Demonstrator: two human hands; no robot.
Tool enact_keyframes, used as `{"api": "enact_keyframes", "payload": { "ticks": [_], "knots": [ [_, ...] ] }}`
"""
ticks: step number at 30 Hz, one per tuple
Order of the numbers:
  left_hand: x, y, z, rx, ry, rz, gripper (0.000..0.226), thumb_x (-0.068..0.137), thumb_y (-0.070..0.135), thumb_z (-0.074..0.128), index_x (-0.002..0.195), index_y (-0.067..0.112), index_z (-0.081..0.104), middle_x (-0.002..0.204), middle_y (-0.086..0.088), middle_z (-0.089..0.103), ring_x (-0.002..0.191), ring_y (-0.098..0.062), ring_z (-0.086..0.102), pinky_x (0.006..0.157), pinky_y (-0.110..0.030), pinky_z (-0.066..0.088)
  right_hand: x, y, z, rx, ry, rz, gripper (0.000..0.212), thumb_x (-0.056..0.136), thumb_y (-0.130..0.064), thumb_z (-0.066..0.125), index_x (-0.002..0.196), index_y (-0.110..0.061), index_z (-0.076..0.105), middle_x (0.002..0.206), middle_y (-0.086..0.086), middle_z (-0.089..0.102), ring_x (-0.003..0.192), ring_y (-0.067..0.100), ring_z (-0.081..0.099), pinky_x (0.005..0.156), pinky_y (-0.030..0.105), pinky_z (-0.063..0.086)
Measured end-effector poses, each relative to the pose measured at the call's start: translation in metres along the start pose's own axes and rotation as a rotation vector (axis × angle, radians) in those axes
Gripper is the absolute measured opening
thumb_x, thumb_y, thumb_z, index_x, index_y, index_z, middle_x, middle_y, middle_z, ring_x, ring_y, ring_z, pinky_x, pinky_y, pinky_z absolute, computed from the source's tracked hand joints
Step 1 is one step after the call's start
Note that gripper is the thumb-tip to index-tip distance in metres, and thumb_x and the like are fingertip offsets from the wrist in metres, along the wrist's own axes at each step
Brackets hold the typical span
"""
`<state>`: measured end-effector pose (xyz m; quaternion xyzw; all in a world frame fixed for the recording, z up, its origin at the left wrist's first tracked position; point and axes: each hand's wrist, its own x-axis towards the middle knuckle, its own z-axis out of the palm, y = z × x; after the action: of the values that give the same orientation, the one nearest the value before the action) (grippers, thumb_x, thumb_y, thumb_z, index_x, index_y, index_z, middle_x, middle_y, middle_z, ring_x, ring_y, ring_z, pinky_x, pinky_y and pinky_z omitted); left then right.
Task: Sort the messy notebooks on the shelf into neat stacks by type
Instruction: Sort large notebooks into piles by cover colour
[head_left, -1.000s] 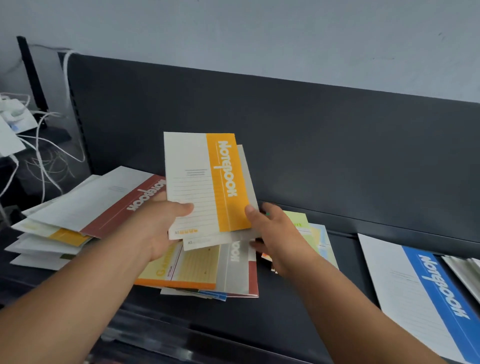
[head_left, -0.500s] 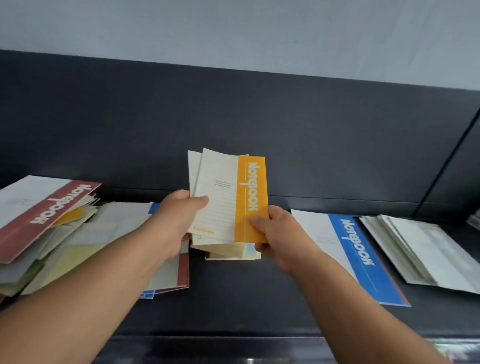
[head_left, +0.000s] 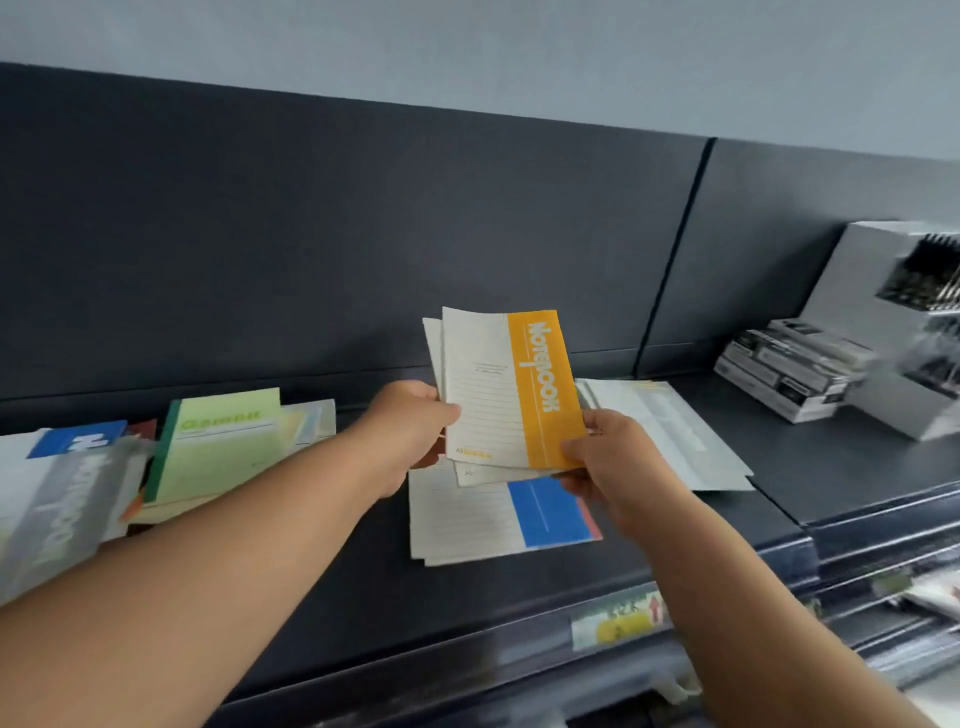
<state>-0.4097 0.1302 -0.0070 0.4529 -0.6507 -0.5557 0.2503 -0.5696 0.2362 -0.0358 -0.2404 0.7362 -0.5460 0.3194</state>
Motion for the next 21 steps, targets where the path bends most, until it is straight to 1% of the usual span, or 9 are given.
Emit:
{"api": "enact_keyframes", "payload": {
  "ticks": [2, 4, 6, 9, 11, 12, 15, 18, 21],
  "knots": [
    [0.003, 0.003, 0.023, 0.028, -0.035, 0.004, 0.015, 0.093, 0.014, 0.055, 0.08, 0.02, 0.057, 0.091, -0.001, 0.066, 0.081, -0.018, 0.061, 0.074, -0.031, 0.051, 0.013, 0.008, -0.028, 0.015, 0.067, 0.031, 0.031, 0.091, 0.004, 0.047, 0.116, -0.012, 0.057, 0.091, 0.012, 0.066, 0.068, 0.023, 0.064, 0.058, 0.032, 0.055],
    [0.008, 0.0, 0.039, 0.082, -0.036, 0.018, 0.003, 0.091, 0.019, 0.056, 0.092, 0.021, 0.057, 0.097, -0.002, 0.063, 0.085, -0.019, 0.059, 0.078, -0.032, 0.049, 0.027, 0.015, -0.057, 0.037, 0.134, 0.046, 0.034, 0.091, 0.005, 0.047, 0.118, -0.012, 0.058, 0.09, 0.008, 0.065, 0.07, 0.021, 0.063, 0.056, 0.029, 0.052],
    [0.013, -0.006, 0.047, 0.214, -0.017, 0.063, 0.03, 0.091, 0.027, 0.057, 0.121, 0.022, 0.056, 0.112, -0.001, 0.062, 0.095, -0.019, 0.06, 0.084, -0.032, 0.05, 0.04, 0.02, -0.084, 0.043, 0.21, 0.072, 0.037, 0.09, 0.006, 0.046, 0.122, -0.011, 0.056, 0.093, 0.009, 0.065, 0.07, 0.021, 0.064, 0.055, 0.028, 0.05],
    [0.016, -0.013, 0.046, 0.504, 0.037, 0.182, 0.043, 0.093, 0.035, 0.055, 0.134, 0.024, 0.048, 0.128, 0.001, 0.056, 0.109, -0.02, 0.056, 0.092, -0.037, 0.048, 0.057, 0.03, -0.114, -0.018, 0.299, 0.103, 0.041, 0.089, 0.008, 0.045, 0.126, -0.007, 0.054, 0.101, 0.012, 0.063, 0.073, 0.024, 0.062, 0.058, 0.029, 0.051],
    [0.017, -0.017, 0.043, 0.668, 0.067, 0.258, 0.046, 0.094, 0.035, 0.053, 0.138, 0.024, 0.045, 0.135, 0.001, 0.051, 0.118, -0.02, 0.053, 0.097, -0.036, 0.045, 0.066, 0.036, -0.124, -0.193, 0.352, 0.097, 0.04, 0.087, 0.005, 0.045, 0.124, -0.005, 0.057, 0.094, 0.012, 0.061, 0.079, 0.03, 0.061, 0.067, 0.034, 0.052],
    [0.017, -0.018, 0.041, 0.738, 0.083, 0.286, 0.047, 0.094, 0.035, 0.053, 0.139, 0.023, 0.044, 0.137, 0.001, 0.049, 0.12, -0.02, 0.051, 0.097, -0.035, 0.043, 0.067, 0.037, -0.127, -0.314, 0.378, 0.09, 0.043, 0.086, 0.002, 0.046, 0.127, -0.006, 0.057, 0.097, 0.013, 0.062, 0.087, 0.034, 0.062, 0.072, 0.038, 0.051],
    [0.018, -0.021, 0.036, 0.875, 0.119, 0.353, 0.05, 0.095, 0.036, 0.052, 0.142, 0.022, 0.041, 0.14, 0.001, 0.045, 0.128, -0.021, 0.042, 0.098, -0.036, 0.04, 0.066, 0.037, -0.125, -0.613, 0.412, 0.078, 0.053, 0.086, -0.002, 0.047, 0.138, -0.012, 0.049, 0.126, 0.014, 0.058, 0.113, 0.036, 0.055, 0.079, 0.034, 0.044],
    [0.018, -0.024, 0.03, 0.937, 0.129, 0.369, 0.052, 0.095, 0.036, 0.051, 0.143, 0.02, 0.039, 0.142, -0.001, 0.043, 0.131, -0.022, 0.039, 0.102, -0.037, 0.039, 0.064, 0.035, -0.116, -0.81, 0.431, 0.086, 0.051, 0.087, -0.009, 0.048, 0.138, -0.015, 0.046, 0.136, 0.015, 0.047, 0.124, 0.038, 0.041, 0.095, 0.042, 0.039],
    [0.015, -0.026, 0.023, 0.986, 0.146, 0.377, 0.052, 0.096, 0.036, 0.05, 0.144, 0.02, 0.037, 0.143, -0.001, 0.042, 0.132, -0.022, 0.037, 0.103, -0.037, 0.038, 0.06, 0.031, -0.099, -0.989, 0.419, -0.017, 0.043, 0.092, -0.016, 0.047, 0.135, -0.016, 0.046, 0.143, 0.01, 0.04, 0.13, 0.036, 0.033, 0.102, 0.045, 0.033]
  ]
}}
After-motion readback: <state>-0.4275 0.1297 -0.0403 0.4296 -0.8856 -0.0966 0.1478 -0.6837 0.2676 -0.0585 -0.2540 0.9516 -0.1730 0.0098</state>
